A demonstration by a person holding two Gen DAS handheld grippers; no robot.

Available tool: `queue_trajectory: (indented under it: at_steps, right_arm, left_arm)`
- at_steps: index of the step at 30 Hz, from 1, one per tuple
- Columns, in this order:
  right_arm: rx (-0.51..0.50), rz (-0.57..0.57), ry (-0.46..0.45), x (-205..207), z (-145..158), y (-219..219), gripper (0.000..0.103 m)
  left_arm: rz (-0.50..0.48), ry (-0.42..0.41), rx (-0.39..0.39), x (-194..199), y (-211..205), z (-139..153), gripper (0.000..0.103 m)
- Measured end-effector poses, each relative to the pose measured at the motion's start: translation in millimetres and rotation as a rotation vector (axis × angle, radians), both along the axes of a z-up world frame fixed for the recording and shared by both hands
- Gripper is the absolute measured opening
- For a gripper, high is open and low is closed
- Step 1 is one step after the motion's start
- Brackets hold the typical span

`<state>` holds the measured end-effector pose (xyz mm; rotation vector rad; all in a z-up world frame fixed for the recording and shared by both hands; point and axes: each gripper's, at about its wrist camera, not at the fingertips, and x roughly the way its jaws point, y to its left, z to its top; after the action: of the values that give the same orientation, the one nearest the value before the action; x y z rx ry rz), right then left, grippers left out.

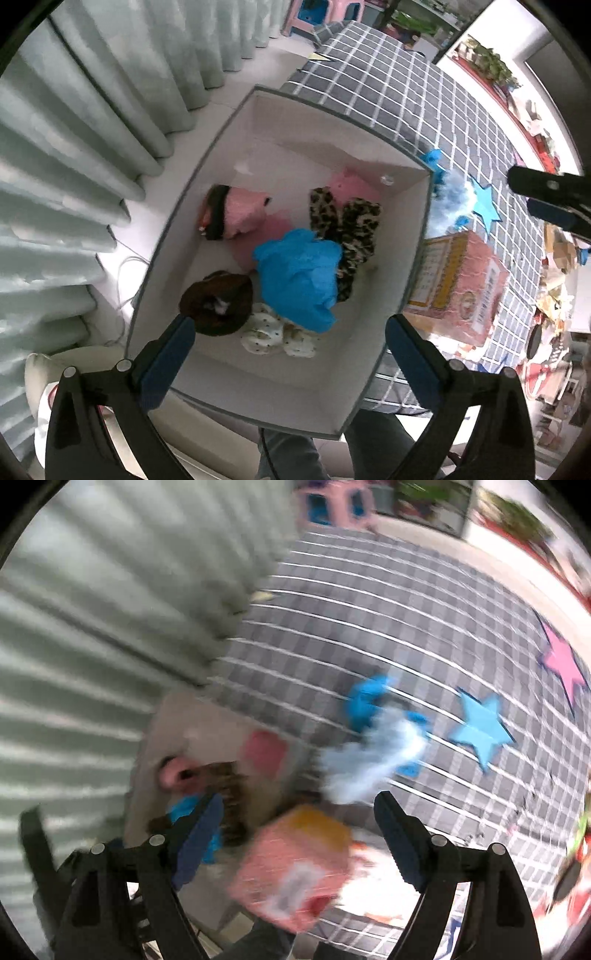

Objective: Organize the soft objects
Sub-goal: 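Move both tools back to the remaining soft items on the bed, then grasp the white fluffy item with the right tool while the left tool grasps the blue cloth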

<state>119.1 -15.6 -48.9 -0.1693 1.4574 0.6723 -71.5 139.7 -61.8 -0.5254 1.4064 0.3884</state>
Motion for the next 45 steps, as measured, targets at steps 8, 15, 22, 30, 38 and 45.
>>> queue_trajectory:
  at_steps: [8, 15, 22, 30, 38, 45]
  right_arm:
    - [-0.028, -0.222, 0.233, 45.3, -89.2, -53.8, 0.085]
    - [0.056, -0.324, 0.422, 56.1, -147.2, -46.3, 0.085]
    - [0.119, -0.333, 0.538, 62.1, -185.8, -31.5, 0.085]
    - [0.15, -0.289, 0.56, 61.3, -189.6, -27.6, 0.03]
    - [0.196, -0.317, 0.55, 54.6, -178.6, -86.5, 0.028]
    - [0.179, -0.433, 0.511, 62.3, -174.1, -177.4, 0.028]
  left_arm:
    - [-0.024, 0.042, -0.008, 12.5, -12.4, 0.0, 0.103]
    - [-0.007, 0.072, 0.005, 25.0, -13.1, 3.5, 0.103]
    - [-0.004, 0.089, 0.013, 44.6, -15.1, 10.4, 0.103]
    - [-0.026, 0.077, -0.014, 78.9, -29.7, 22.7, 0.103]
    - [-0.154, 0.041, -0.004, 154.3, -76.7, 29.7, 0.103]
    - [-0.235, 0.115, 0.019, 250.6, -124.1, -24.4, 0.103]
